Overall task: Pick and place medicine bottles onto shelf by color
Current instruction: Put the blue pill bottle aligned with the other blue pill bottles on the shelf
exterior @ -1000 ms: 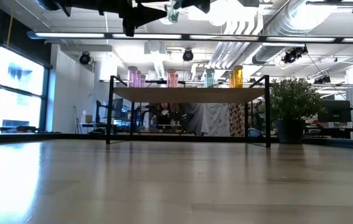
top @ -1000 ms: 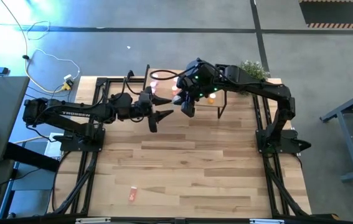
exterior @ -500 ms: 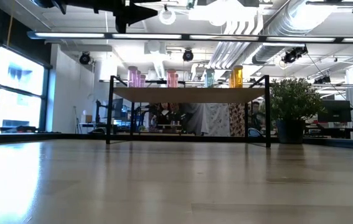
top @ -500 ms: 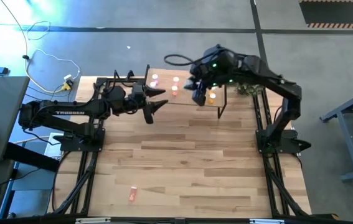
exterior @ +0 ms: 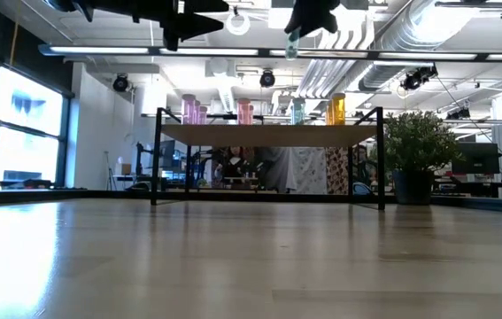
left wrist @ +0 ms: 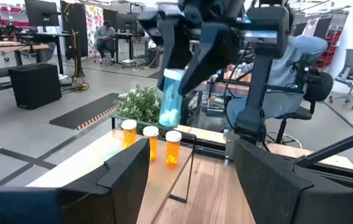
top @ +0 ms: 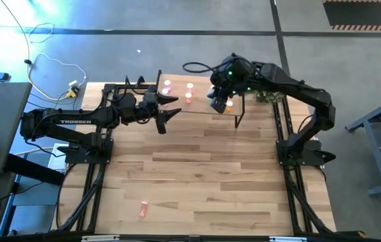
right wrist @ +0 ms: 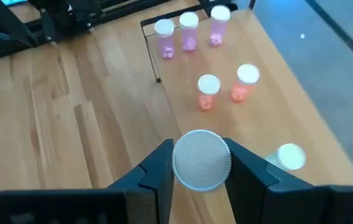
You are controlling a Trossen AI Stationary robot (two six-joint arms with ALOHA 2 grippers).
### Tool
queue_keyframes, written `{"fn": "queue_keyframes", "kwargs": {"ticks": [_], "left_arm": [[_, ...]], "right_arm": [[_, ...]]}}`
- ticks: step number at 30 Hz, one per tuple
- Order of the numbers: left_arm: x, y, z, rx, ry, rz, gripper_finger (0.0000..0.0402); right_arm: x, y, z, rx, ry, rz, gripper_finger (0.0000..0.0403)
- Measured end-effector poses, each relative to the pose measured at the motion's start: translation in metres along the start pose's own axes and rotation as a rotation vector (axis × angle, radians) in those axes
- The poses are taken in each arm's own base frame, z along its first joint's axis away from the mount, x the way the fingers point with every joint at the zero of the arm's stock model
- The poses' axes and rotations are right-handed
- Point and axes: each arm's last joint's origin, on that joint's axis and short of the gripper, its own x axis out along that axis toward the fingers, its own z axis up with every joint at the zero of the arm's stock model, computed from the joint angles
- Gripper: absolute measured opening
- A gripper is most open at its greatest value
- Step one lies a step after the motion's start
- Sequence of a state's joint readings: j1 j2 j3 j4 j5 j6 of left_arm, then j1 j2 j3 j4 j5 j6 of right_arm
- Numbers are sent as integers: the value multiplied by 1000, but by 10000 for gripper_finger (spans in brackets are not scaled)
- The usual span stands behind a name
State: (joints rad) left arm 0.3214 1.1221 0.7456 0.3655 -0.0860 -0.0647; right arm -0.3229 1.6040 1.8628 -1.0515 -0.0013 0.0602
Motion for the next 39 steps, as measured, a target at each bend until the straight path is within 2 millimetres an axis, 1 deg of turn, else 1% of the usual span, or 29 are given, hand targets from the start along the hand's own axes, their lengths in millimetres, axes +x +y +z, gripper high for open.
{"fn": "queue_keyframes", "kwargs": {"ticks": [2,10,12,16,20,24,31,39], "left_arm": [[0,0,0,0,5,2,223],[0,0,0,25,3,5,223],[0,0,0,24,3,5,223],[0,0,0,24,3,5,223],[0,0,0,24,3,5,223],[0,0,0,24,3,4,223],[0,0,0,24,3,4,223],[0,0,-1,25,5,4,223]], "right_arm": [[5,0,-7,24,-7,9,106],[10,0,-37,116,-34,24,106],[14,2,-46,132,-37,29,106],[24,8,-58,112,-74,40,106],[38,10,-70,83,-42,40,106],[44,10,-75,68,-33,26,106],[49,10,-74,1,-59,14,106],[62,6,-78,-21,2,-23,106]]}}
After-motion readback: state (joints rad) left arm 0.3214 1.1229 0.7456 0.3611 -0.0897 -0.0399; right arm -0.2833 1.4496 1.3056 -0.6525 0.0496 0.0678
